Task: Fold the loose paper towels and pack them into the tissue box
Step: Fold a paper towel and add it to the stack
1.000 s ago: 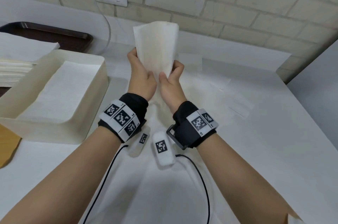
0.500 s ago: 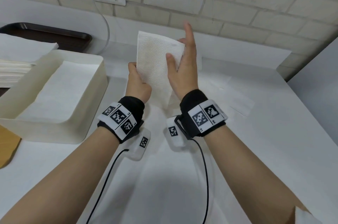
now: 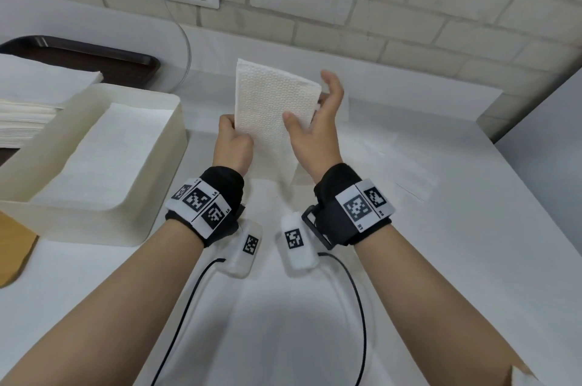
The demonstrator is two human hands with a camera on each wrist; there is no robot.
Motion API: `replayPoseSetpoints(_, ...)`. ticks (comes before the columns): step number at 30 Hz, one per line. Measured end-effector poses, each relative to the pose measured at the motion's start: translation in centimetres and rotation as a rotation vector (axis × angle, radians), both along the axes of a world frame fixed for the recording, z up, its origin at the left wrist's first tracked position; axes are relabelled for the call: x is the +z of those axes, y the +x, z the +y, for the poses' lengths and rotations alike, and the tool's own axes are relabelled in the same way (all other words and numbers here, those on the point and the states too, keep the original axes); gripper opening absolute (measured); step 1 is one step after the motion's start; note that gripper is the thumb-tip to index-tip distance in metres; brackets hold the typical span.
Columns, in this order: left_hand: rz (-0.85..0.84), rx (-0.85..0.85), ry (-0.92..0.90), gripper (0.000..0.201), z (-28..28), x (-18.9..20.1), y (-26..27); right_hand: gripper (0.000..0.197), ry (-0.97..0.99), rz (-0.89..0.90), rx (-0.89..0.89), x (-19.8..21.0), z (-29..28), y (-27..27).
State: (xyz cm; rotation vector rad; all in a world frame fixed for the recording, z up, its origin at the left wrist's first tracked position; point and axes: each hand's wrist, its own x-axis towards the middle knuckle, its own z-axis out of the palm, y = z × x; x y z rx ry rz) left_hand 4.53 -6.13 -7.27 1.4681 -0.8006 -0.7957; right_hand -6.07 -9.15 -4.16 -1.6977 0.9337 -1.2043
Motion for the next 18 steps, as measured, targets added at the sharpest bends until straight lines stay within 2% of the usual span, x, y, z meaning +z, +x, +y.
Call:
replayPoseSetpoints(3,0.033,-0.002,0.002,0.015,0.3,0.5,-0.2,0.042,0.292,0.09,0.044,-1.7,0.5,0.4)
replayPoseSetpoints(6,-0.006,-0.032,0.004,0.015,1.0,1.2,-0.3,0.028,0.36,0.123,0.043,-2.4,0.6,0.5)
replayPoseSetpoints(8,-0.091,-0.051,0.013,0.025,1.6,1.9,0.0,0.023,0.356,0.093,0.042,-1.7,0.6,0.8)
replayPoseSetpoints(12,-0.245,-0.082,0.088,0.059,3.6,3.5,1.2,0.031,0.379,0.139,0.063,-0.1,-0.3,1.6)
replayPoseSetpoints(15,-0.38,-0.14,0.142,0.083,6.2,4.5,2.3,0.028,0.465,0.181,0.152,1.0,-0.6,2.1)
replayPoseSetpoints(17,-0.401,-0.147,0.11,0.082,8.0,5.0,3.4,0.027,0.498,0.168,0.272,1.8,-0.5,2.5)
replayPoseSetpoints(18,-0.4,-0.139,0.099,0.072,8.8,5.2,4.1,0.031,0.485,0.146,0.325,2.2,-0.5,2.9)
